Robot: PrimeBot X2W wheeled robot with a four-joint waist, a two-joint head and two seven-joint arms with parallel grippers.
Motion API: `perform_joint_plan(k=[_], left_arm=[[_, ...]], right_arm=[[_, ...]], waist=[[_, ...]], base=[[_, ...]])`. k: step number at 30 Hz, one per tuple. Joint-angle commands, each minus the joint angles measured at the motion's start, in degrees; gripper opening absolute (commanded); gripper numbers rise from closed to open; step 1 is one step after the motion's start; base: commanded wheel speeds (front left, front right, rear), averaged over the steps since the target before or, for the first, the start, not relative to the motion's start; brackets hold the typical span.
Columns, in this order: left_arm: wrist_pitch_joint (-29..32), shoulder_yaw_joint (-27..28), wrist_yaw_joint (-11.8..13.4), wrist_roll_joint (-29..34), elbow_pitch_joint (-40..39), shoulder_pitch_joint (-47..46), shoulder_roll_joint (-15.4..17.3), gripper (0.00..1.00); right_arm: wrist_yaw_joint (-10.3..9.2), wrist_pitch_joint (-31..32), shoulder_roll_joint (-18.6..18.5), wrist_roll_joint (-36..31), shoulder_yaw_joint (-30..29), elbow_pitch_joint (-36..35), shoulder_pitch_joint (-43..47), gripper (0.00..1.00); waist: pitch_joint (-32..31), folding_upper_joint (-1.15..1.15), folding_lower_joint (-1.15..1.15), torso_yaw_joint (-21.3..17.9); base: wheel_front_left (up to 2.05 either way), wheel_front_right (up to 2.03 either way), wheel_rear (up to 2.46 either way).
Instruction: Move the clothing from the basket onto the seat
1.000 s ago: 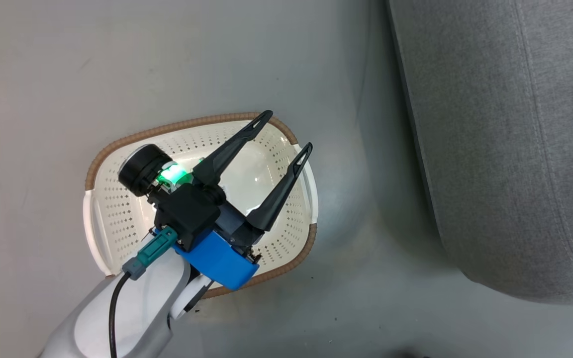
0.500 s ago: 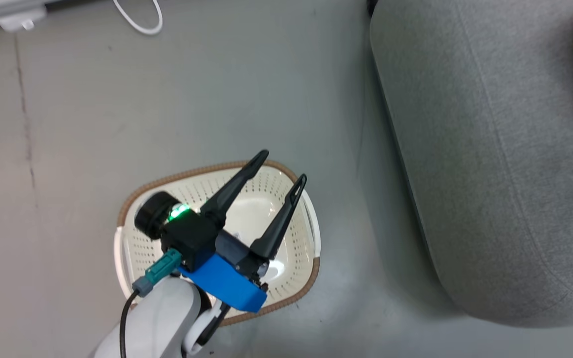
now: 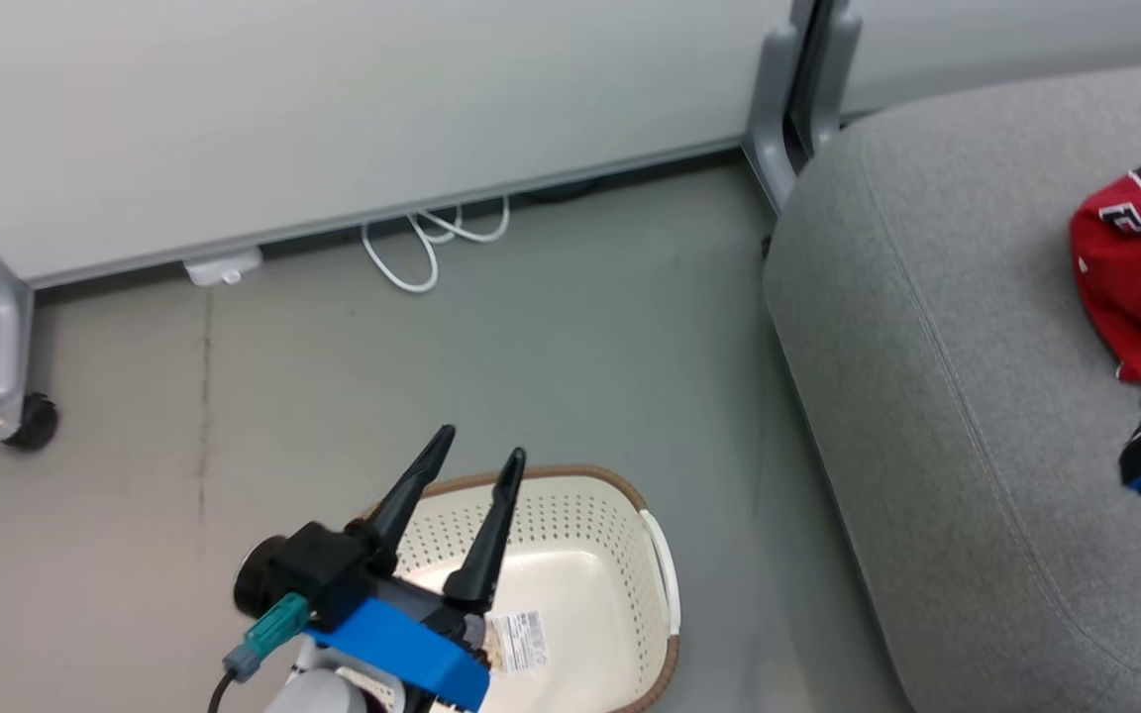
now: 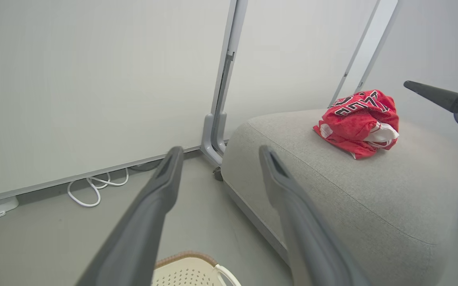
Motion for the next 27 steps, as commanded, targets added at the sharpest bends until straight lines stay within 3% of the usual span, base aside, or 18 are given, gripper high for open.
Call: perform_joint_plan(k=[1,13,27], left_arm=[[-0.15,1.1,-0.02,0.2,0.27,1.26,-0.02,1.0],[-0.16,10.94,-0.02,2.06,1.76,9.5,-2.12,1.0],[-0.16,19.84,-0.02,2.83,4.89,13.23,-3.29,1.0]], right_arm=[[0.01,0.41,1.11,0.26,0.44,-1.85,2.53,1.0],[0.01,2.99,8.87,-2.52,4.48,-16.25,17.67,1.0],[0.01,0.52,10.93,2.15,8.96,-18.7,25.64,1.0]], waist=[[-2.93,0.0,0.02,2.29],[-8.73,0.0,0.02,8.1],[-11.57,0.0,0.02,11.04]], base=[[0.0,0.0,0.0],[0.0,0.0,0.0],[0.0,0.0,0.0]])
